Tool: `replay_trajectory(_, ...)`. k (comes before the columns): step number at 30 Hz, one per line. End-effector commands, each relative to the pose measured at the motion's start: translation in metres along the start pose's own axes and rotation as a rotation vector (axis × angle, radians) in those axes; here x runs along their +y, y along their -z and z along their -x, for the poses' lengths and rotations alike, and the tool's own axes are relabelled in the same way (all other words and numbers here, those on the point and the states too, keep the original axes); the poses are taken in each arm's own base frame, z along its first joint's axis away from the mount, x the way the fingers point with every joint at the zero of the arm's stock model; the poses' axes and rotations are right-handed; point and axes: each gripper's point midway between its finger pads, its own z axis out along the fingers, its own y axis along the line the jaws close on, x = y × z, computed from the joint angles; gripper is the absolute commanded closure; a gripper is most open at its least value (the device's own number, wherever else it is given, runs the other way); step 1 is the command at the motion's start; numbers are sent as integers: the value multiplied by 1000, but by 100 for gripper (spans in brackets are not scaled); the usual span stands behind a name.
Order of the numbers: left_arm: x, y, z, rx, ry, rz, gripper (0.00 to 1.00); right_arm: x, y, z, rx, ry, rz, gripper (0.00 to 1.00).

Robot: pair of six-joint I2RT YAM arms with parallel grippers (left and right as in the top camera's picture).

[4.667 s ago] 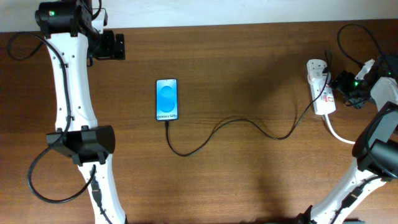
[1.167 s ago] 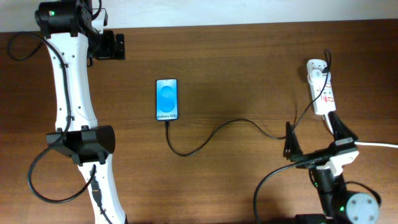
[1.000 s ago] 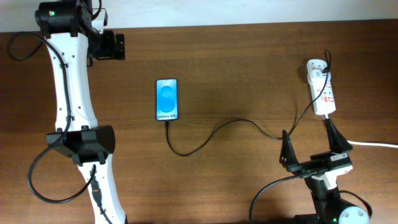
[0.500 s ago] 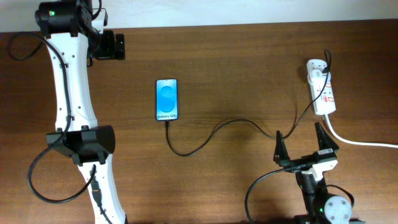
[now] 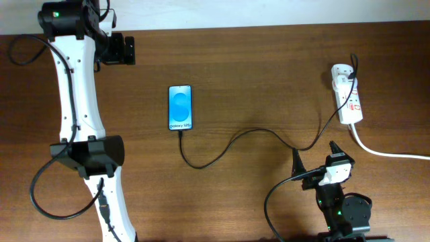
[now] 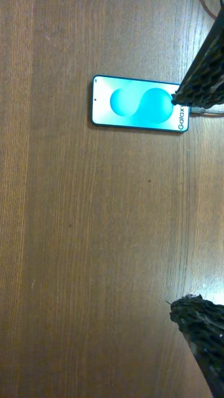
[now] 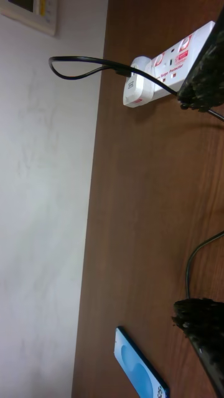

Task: Plug charger to phone and switch on socket

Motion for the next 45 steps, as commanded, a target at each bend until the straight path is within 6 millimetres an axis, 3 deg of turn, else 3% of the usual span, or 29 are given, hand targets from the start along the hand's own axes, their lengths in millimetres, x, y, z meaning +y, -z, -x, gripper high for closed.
replay_trajectory(1,5,2,0,-4,-6,13,1,0,0,-2,4,-1,-1,2)
replay_trajectory(26,5,3,1,-8,-6,13,0,0,0,-2,4,-1,-1,1)
replay_trajectory(29,-3,28,5,-70,-21,9,1,0,0,-2,4,-1,-1,2)
replay_trajectory(34,-29,90,50,-384,-60,-14,1,0,0,-2,4,-1,-1,1)
replay_trajectory(37,-34,113,59,-531,-63,-30,1,0,0,-2,4,-1,-1,1)
replay_trajectory(41,-32,137,55,-693,-55,-30,0,0,0,-2,4,-1,-1,1)
replay_trajectory(45,-30,156,35,-785,-51,-31,1,0,0,-2,4,-1,-1,1)
